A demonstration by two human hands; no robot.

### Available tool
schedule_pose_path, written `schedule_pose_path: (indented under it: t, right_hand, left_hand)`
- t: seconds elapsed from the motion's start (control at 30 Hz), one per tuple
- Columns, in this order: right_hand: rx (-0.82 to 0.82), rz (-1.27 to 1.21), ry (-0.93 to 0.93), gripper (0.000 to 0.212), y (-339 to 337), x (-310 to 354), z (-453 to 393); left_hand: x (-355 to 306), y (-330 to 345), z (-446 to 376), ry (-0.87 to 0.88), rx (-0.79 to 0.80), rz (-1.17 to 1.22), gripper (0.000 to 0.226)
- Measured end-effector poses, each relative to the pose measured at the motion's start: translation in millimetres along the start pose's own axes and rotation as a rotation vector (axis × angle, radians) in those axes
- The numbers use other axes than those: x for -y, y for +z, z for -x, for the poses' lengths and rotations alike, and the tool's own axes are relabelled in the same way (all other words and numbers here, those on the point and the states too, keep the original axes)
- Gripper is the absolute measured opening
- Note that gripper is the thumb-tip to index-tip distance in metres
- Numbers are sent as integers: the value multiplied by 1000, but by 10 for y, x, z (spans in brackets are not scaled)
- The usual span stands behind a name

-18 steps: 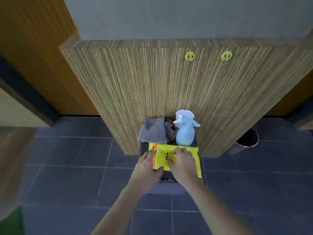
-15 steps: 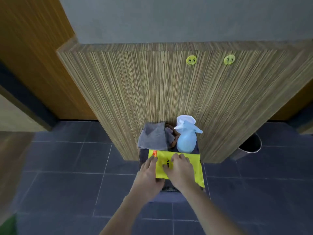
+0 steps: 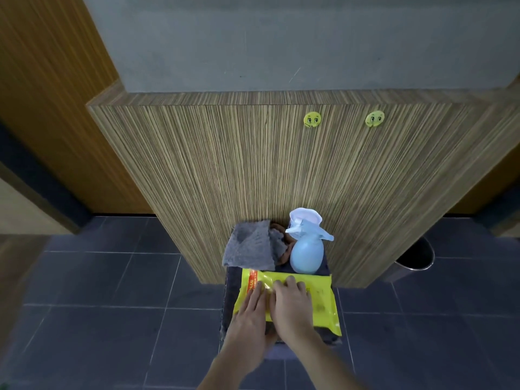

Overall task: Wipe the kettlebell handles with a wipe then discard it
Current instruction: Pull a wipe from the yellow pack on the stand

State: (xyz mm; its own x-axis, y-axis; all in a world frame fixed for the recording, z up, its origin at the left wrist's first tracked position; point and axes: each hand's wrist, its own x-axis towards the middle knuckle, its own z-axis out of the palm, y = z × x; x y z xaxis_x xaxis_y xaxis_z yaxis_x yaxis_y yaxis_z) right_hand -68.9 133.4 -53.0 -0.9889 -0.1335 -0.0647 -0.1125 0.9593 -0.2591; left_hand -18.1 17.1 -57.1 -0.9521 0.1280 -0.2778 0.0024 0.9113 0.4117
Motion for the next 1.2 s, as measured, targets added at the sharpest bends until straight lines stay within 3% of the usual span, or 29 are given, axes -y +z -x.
schedule_pose_path:
  t: [0.13, 0.3, 0.5, 0.67, 0.87, 1.0, 1.2]
  right_hand:
    - [24, -163, 23, 24, -46, -116, 17]
    - [-69, -218, 143, 15, -98, -372, 130]
    - [-115, -511, 447, 14, -233, -970, 263]
    - [-54, -634, 427, 35, -309, -1131, 392]
    - [-70, -656, 437, 36, -299, -1114, 396]
    - [-48, -673, 407, 34, -298, -1157, 406]
    - [-32, -667, 353, 34, -283, -1217, 382]
  left_hand:
    - [-33, 69, 13, -37, 35, -53, 96]
    - [-160, 36, 72, -70, 72, -63, 80]
    - [-210, 77, 80, -104, 68, -87, 82]
    - [-302, 13, -24, -133, -42, -105, 64]
    - [-442, 23, -255, 24, -129, -127, 39]
    - [-533, 94, -405, 22, -166, -63, 28]
    - [-564, 151, -560, 93, -219, -87, 22]
